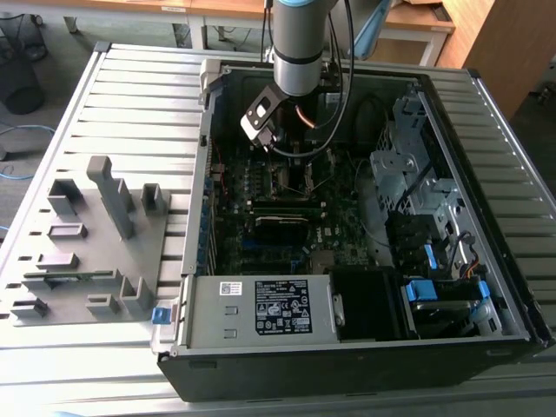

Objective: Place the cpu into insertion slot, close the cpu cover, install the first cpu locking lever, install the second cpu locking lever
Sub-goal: 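Place the cpu into insertion slot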

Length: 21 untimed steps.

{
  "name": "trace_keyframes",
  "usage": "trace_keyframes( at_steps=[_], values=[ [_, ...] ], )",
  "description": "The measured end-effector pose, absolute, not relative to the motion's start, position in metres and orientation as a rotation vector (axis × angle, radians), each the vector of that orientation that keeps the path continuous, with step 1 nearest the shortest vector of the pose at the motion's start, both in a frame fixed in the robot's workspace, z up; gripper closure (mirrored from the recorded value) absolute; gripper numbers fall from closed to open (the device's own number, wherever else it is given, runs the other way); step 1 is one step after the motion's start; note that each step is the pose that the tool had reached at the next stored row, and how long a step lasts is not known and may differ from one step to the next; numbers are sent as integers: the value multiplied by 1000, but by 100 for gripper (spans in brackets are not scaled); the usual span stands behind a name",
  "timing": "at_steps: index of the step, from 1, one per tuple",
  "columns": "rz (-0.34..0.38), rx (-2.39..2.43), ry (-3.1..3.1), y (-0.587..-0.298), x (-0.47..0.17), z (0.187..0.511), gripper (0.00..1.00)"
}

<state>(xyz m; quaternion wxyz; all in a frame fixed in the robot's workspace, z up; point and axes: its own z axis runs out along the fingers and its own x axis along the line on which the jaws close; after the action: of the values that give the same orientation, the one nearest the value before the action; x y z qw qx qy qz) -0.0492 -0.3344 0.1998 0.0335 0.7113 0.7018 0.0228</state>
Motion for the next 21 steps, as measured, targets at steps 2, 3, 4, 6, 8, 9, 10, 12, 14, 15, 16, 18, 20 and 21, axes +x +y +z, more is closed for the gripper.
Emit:
trace_keyframes(
  at_steps=[2,3,4,6,8,9,10,12,14,15,16,18,20,21],
  values=[
    [70,2188,2159,-334,-49,200,47],
    [70,2188,2159,-334,-49,200,53],
    [70,2188,2159,-334,-49,200,53],
    [70,2188,2159,-334,-49,200,64],
    [70,2188,2159,-334,-49,200,70],
    [70,2188,2159,-334,-49,200,76],
    [70,2188,2159,-334,-49,200,76],
    [70,2188,2159,-334,-49,200,88],
    [70,2188,2159,-334,-49,200,90],
    [70,2188,2159,-334,-49,200,90],
    [70,2188,2159,-334,-49,200,90],
    [70,2188,2159,-334,-49,200,90],
    [69,2188,2159,-334,-49,200,90],
    [63,2193,2164,-334,-48,200,90]
  ],
)
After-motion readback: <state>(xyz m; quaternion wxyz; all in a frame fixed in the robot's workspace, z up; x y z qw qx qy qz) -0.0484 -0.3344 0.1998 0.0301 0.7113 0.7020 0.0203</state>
